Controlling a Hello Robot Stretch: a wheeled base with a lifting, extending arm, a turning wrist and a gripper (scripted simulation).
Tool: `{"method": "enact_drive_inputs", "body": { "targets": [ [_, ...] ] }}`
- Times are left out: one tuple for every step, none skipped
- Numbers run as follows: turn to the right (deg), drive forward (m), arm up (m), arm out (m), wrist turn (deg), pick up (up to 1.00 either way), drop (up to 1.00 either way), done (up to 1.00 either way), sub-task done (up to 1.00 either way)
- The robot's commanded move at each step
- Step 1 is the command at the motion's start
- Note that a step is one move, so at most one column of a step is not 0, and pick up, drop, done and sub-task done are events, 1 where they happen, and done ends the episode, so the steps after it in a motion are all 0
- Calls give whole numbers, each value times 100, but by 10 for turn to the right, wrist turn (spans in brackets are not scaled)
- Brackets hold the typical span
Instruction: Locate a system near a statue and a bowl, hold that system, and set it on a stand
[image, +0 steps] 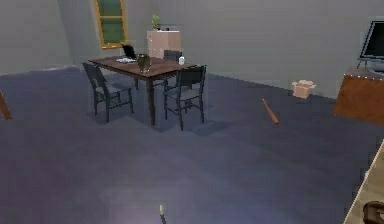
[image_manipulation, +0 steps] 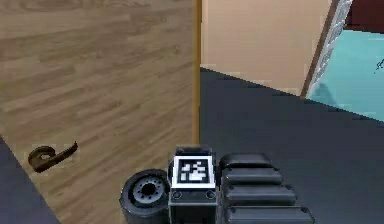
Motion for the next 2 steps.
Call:
{"method": "enact_drive_inputs", "body": {
  "targets": [
    [30,0,0,0,0,0,0,0,0],
    [-450,0,0,0,0,0,0,0,0]
  ]
}}
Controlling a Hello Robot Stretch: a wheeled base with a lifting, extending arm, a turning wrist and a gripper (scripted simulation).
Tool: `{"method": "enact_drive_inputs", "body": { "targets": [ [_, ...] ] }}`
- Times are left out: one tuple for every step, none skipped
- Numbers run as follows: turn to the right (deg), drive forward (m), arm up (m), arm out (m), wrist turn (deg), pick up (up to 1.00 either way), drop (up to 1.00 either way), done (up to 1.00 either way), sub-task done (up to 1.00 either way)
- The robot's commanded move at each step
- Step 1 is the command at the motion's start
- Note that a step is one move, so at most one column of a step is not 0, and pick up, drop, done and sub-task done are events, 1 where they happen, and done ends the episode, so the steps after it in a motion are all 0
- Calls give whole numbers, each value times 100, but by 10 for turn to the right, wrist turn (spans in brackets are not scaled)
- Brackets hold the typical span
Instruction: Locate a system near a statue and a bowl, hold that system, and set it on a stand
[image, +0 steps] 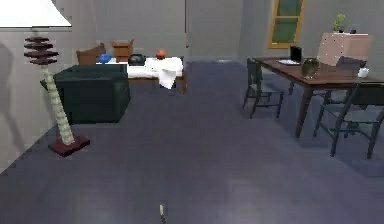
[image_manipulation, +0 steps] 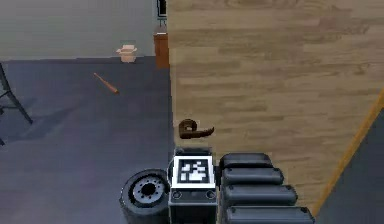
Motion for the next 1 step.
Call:
{"method": "enact_drive_inputs", "body": {
  "targets": [
    [-300,0,0,0,0,0,0,0,0]
  ]
}}
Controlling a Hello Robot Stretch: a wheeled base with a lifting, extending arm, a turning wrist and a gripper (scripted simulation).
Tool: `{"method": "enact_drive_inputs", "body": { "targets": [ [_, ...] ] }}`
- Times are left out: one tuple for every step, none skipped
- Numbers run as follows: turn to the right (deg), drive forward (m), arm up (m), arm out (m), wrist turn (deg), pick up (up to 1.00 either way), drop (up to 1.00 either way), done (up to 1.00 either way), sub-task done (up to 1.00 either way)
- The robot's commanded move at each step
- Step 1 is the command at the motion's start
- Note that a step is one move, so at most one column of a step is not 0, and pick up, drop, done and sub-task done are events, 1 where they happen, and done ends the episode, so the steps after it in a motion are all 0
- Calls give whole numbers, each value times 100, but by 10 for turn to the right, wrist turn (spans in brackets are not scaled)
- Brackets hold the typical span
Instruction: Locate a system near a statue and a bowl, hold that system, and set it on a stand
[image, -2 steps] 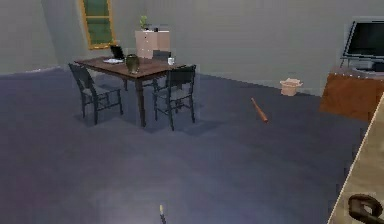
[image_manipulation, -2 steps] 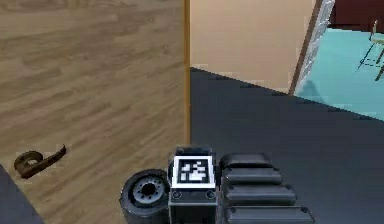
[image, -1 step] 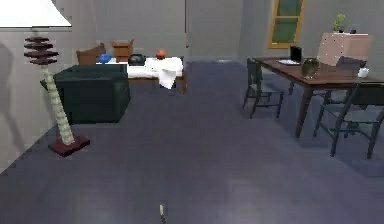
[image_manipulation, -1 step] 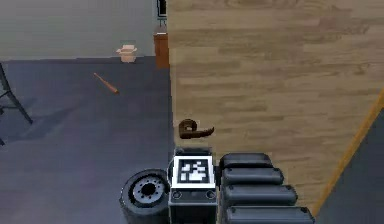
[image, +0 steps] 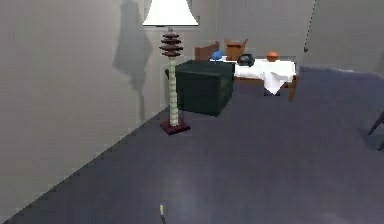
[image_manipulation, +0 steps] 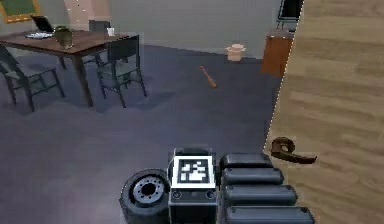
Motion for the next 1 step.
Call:
{"method": "enact_drive_inputs", "body": {
  "targets": [
    [0,30,0,0,0,0,0,0,0]
  ]
}}
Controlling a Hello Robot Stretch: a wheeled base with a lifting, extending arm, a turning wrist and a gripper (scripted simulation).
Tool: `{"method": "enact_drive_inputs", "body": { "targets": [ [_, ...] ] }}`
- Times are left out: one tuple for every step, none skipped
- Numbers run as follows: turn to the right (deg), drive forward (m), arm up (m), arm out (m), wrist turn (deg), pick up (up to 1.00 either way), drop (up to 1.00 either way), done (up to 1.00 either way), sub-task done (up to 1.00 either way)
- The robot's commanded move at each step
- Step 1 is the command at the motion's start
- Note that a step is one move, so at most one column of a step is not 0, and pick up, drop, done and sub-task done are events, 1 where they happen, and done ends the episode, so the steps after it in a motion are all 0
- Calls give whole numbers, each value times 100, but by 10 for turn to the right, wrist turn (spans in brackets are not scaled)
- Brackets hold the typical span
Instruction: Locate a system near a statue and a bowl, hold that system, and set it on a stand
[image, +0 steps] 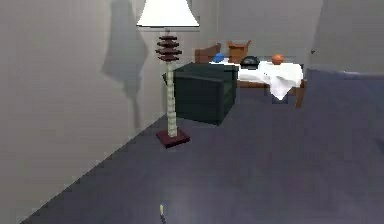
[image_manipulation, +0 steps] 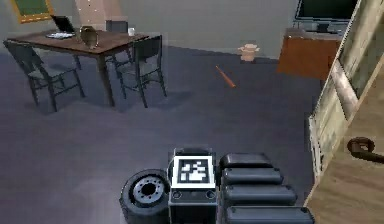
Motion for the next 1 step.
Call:
{"method": "enact_drive_inputs", "body": {
  "targets": [
    [450,0,0,0,0,0,0,0,0]
  ]
}}
